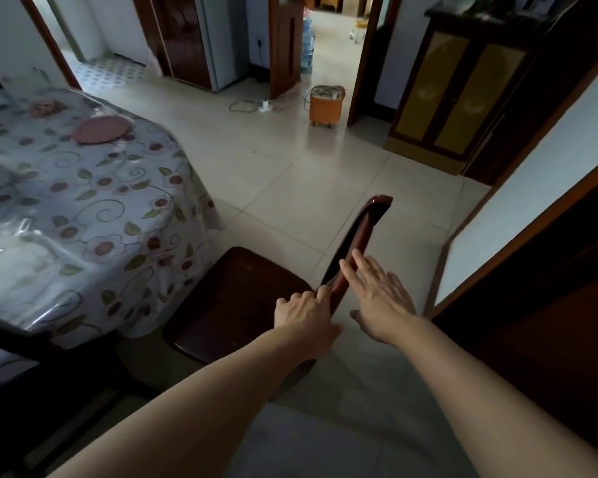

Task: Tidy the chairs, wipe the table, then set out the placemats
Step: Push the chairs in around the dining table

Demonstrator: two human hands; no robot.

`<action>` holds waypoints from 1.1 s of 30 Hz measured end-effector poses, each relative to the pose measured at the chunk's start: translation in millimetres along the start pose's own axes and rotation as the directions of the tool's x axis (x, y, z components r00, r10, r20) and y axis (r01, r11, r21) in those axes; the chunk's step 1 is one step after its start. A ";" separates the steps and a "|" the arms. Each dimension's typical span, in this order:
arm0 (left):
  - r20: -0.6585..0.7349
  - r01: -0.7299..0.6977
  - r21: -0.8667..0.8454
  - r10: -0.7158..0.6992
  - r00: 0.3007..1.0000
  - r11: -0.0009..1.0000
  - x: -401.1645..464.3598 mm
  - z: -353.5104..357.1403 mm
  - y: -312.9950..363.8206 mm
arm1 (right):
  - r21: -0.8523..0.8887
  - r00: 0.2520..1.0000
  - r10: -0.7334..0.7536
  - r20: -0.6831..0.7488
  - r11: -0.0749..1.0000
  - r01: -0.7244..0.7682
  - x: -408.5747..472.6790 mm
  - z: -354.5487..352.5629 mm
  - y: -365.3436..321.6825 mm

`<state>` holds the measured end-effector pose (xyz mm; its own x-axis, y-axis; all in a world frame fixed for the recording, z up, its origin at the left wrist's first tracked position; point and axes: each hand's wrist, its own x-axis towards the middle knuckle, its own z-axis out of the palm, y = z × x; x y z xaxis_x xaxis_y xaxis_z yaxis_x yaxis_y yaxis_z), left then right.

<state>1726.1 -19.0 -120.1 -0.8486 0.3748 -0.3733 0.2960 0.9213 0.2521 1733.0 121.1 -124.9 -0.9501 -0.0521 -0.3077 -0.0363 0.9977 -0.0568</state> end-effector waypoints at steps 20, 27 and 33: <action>-0.147 0.104 0.023 -0.100 0.984 0.994 26.0 -73.9 -91.8 | -0.061 0.942 -0.264 -0.207 0.965 0.257 84.9 -41.7 -74.3; -0.195 0.243 -0.073 -0.253 0.948 0.967 50.9 -147.5 -174.5 | -0.151 0.890 -0.377 -0.255 0.925 0.349 166.3 -91.7 -146.0; -0.306 0.373 -0.145 -0.400 0.864 0.916 73.0 -176.0 -221.0 | -0.196 0.866 -0.426 -0.261 0.902 0.385 227.2 -115.4 -198.6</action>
<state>1521.6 -213.5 -45.9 -0.9856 -0.0764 -0.1506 -0.1089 0.9691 0.2213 1488.6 -83.9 -74.0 -0.8883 -0.4592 0.0055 -0.4591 0.8882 0.0169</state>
